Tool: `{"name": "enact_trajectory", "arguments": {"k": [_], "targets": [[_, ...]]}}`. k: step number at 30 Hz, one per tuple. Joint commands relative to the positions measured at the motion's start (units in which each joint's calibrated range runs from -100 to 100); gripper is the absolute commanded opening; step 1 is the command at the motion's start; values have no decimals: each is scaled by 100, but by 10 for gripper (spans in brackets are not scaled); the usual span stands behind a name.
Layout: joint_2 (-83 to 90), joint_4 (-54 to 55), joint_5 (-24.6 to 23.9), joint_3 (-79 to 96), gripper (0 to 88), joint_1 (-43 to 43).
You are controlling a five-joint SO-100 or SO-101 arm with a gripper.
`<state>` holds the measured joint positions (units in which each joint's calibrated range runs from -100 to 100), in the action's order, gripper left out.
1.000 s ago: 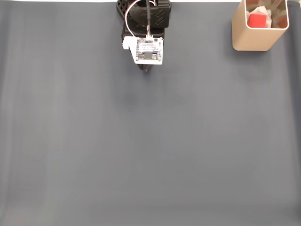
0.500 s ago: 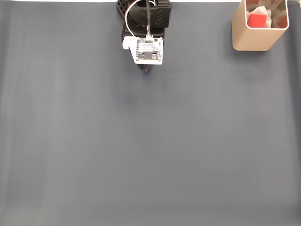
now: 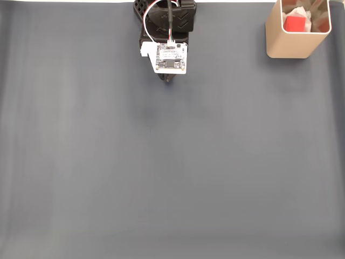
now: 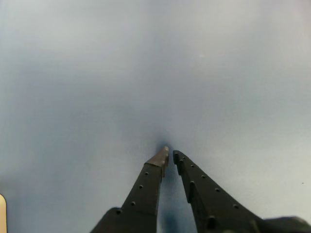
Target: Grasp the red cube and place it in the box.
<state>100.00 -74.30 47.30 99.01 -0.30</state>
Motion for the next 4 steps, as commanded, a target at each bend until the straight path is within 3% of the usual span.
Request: {"name": "enact_trajectory", "arguments": {"k": [1,4], "targets": [[0,-127,20,81,8,-6],[0,-127,20,81,8,-6]]}}
